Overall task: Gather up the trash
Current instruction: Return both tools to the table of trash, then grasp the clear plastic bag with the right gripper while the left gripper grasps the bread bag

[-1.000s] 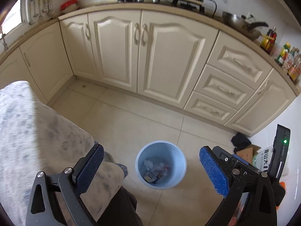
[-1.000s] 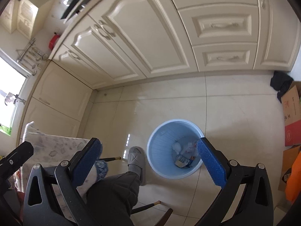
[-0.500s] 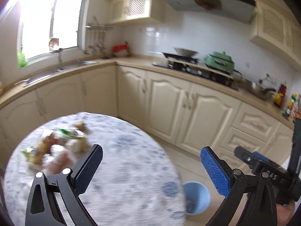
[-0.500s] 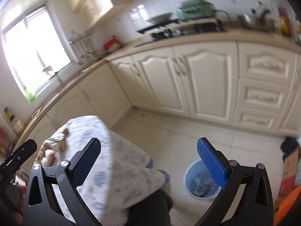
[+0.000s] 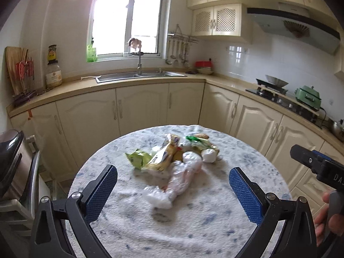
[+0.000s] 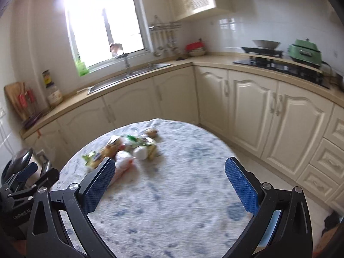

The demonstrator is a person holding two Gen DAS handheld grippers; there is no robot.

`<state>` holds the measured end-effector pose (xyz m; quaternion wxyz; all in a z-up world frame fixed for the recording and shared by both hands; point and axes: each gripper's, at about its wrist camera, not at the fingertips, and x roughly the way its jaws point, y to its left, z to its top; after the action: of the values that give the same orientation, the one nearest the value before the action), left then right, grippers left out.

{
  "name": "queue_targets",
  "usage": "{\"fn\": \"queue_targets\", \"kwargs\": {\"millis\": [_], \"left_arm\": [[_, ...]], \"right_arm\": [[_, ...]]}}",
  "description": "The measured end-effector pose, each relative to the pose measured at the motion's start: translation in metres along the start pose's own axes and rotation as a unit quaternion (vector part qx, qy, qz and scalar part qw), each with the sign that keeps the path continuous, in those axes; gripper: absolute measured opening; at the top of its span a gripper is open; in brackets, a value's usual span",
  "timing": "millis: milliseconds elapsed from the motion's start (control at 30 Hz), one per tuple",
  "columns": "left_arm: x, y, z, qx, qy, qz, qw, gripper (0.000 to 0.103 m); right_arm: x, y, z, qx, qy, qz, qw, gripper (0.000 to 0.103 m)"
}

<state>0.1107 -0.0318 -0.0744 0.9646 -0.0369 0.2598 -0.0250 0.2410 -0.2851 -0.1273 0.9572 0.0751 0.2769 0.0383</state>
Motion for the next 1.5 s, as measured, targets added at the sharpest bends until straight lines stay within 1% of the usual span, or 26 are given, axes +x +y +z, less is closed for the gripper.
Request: {"fn": "queue_targets", "kwargs": {"millis": [67, 167, 200, 267, 300, 333, 400, 500, 633, 733, 900, 967, 1000, 1033, 1067, 1133, 1200, 1233, 1267, 1367, 1433, 1500], "left_arm": [[0.0, 0.012, -0.008, -0.006, 0.007, 0.01, 0.9999, 0.102], [0.005, 0.021, -0.01, -0.01, 0.018, 0.018, 0.9996, 0.102], [0.01, 0.019, -0.006, -0.01, 0.02, 0.017, 0.9996, 0.102], [0.014, 0.019, -0.009, -0.006, 0.027, 0.018, 0.9995, 0.102], [0.021, 0.02, -0.006, -0.005, 0.031, 0.021, 0.9993, 0.102], [0.036, 0.018, -0.002, -0.005, 0.034, 0.025, 0.9991, 0.102], [0.048, 0.022, 0.0, -0.006, 0.039, 0.031, 0.9987, 0.102], [0.068, 0.033, 0.0, -0.01, 0.048, 0.049, 0.9976, 0.102], [0.086, 0.049, -0.006, -0.015, 0.067, 0.072, 0.995, 0.102], [0.094, 0.058, -0.008, -0.023, 0.077, 0.074, 0.994, 0.102], [0.111, 0.065, -0.009, -0.027, 0.087, 0.073, 0.9931, 0.102], [0.116, 0.067, -0.011, -0.03, 0.09, 0.071, 0.9929, 0.102], [0.12, 0.067, -0.012, -0.031, 0.091, 0.071, 0.9929, 0.102], [0.122, 0.069, -0.011, -0.032, 0.092, 0.07, 0.9927, 0.102], [0.124, 0.069, -0.011, -0.032, 0.094, 0.07, 0.9926, 0.102], [0.127, 0.069, -0.011, -0.03, 0.095, 0.07, 0.9926, 0.102], [0.129, 0.068, -0.01, -0.026, 0.093, 0.069, 0.993, 0.102], [0.131, 0.068, -0.008, -0.023, 0.092, 0.068, 0.9931, 0.102], [0.133, 0.067, -0.007, -0.02, 0.091, 0.068, 0.9933, 0.102], [0.14, 0.062, -0.003, -0.011, 0.088, 0.066, 0.9939, 0.102], [0.144, 0.057, 0.0, -0.005, 0.087, 0.064, 0.9942, 0.102], [0.15, 0.051, 0.003, 0.001, 0.086, 0.06, 0.9944, 0.102]], "right_arm": [[0.013, 0.016, -0.004, -0.011, 0.009, 0.008, 1.0, 0.103], [0.031, 0.031, -0.007, -0.021, 0.023, 0.019, 0.999, 0.103], [0.036, 0.035, -0.008, -0.025, 0.027, 0.019, 0.999, 0.103], [0.045, 0.041, -0.009, -0.031, 0.034, 0.02, 0.999, 0.103], [0.049, 0.043, -0.01, -0.033, 0.04, 0.022, 0.998, 0.103], [0.054, 0.046, -0.011, -0.035, 0.046, 0.022, 0.998, 0.103], [0.07, 0.052, -0.014, -0.037, 0.066, 0.031, 0.997, 0.103], [0.097, 0.067, -0.02, -0.038, 0.103, 0.057, 0.992, 0.103], [0.133, 0.089, -0.032, -0.045, 0.144, 0.07, 0.986, 0.1], [0.155, 0.1, -0.04, -0.044, 0.169, 0.065, 0.983, 0.093], [0.183, 0.119, -0.05, -0.058, 0.196, 0.051, 0.978, 0.087], [0.194, 0.126, -0.055, -0.063, 0.205, 0.044, 0.976, 0.079], [0.198, 0.13, -0.057, -0.067, 0.209, 0.041, 0.975, 0.077], [0.202, 0.134, -0.059, -0.075, 0.212, 0.041, 0.974, 0.071], [0.205, 0.14, -0.062, -0.091, 0.209, 0.037, 0.973, 0.067], [0.205, 0.148, -0.065, -0.122, 0.199, 0.031, 0.972, 0.062], [0.204, 0.144, -0.064, -0.124, 0.2, 0.04, 0.971, 0.055], [0.202, 0.138, -0.063, -0.123, 0.199, 0.041, 0.971, 0.049], [0.201, 0.133, -0.062, -0.123, 0.197, 0.038, 0.972, 0.043], [0.193, 0.11, -0.058, -0.114, 0.195, 0.03, 0.974, 0.031], [0.189, 0.095, -0.056, -0.109, 0.193, 0.024, 0.975, 0.03], [0.191, 0.09, -0.056, -0.115, 0.196, 0.022, 0.974, 0.03]]}}
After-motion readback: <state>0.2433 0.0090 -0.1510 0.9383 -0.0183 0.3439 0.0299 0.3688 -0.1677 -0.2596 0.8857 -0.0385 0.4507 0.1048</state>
